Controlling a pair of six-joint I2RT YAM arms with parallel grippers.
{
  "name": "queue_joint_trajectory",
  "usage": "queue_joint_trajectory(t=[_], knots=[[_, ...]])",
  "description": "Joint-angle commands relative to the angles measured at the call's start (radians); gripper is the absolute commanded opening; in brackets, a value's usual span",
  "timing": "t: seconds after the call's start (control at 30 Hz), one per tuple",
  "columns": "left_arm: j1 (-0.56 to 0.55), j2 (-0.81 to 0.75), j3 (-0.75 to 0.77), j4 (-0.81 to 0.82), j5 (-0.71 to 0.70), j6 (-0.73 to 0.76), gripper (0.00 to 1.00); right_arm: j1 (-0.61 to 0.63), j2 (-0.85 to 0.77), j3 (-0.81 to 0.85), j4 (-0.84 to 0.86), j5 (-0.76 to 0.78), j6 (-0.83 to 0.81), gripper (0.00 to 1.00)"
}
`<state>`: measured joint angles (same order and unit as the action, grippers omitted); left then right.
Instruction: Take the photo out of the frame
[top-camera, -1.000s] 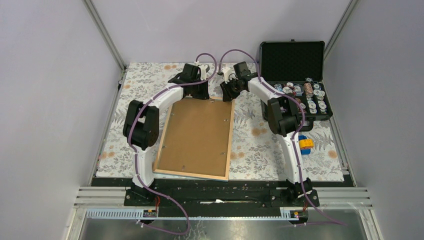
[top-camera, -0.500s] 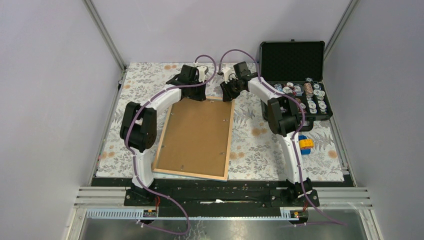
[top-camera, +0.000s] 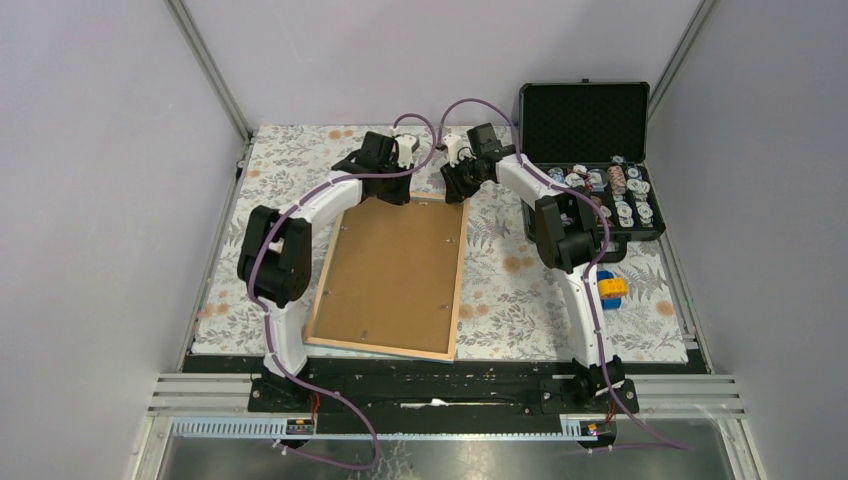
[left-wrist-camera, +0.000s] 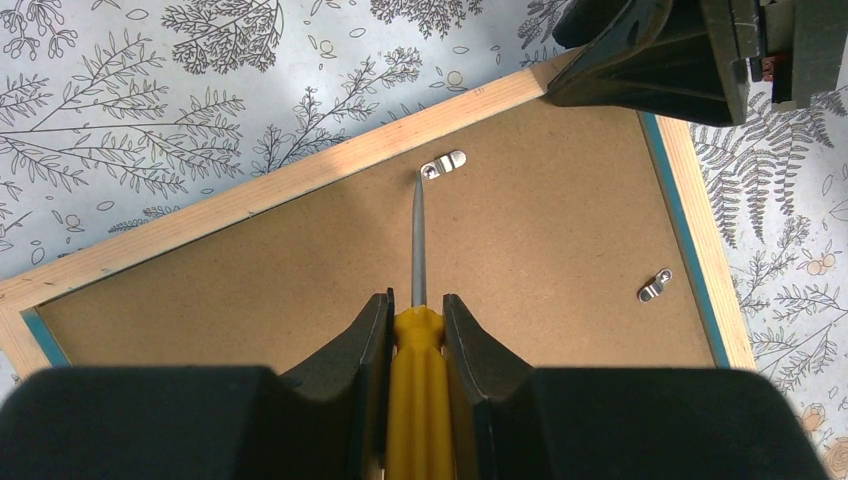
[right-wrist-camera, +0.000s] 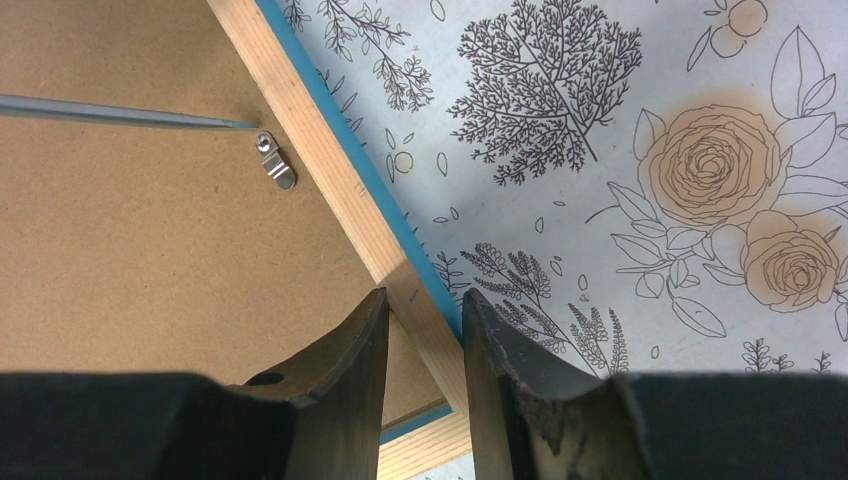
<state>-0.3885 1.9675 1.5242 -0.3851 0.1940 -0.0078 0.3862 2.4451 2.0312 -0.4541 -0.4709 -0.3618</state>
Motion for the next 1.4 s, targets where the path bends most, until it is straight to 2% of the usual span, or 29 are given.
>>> queue_joint_trajectory(t=[0.0, 0.67, 0.97, 1.37], knots=[[-0.006, -0.01, 0.036, -0.035, -0.05, 0.014, 0.0, 0.008, 0.033, 0.004, -0.018, -0.003, 0.034, 0.0], [-0.013, 0.061, 0.143, -0.012, -0.017, 0.031, 0.0, 0.008, 0.038, 0.006, -0.018, -0.008, 0.044, 0.0], [-0.033, 0.047, 0.105, -0.024, 0.026, 0.045, 0.0, 0.008, 0.038, 0.003, -0.017, -0.003, 0.047, 0.0], [-0.047, 0.043, 0.096, -0.036, 0.014, 0.062, 0.0, 0.008, 0.039, 0.002, -0.015, 0.0, 0.052, 0.0]])
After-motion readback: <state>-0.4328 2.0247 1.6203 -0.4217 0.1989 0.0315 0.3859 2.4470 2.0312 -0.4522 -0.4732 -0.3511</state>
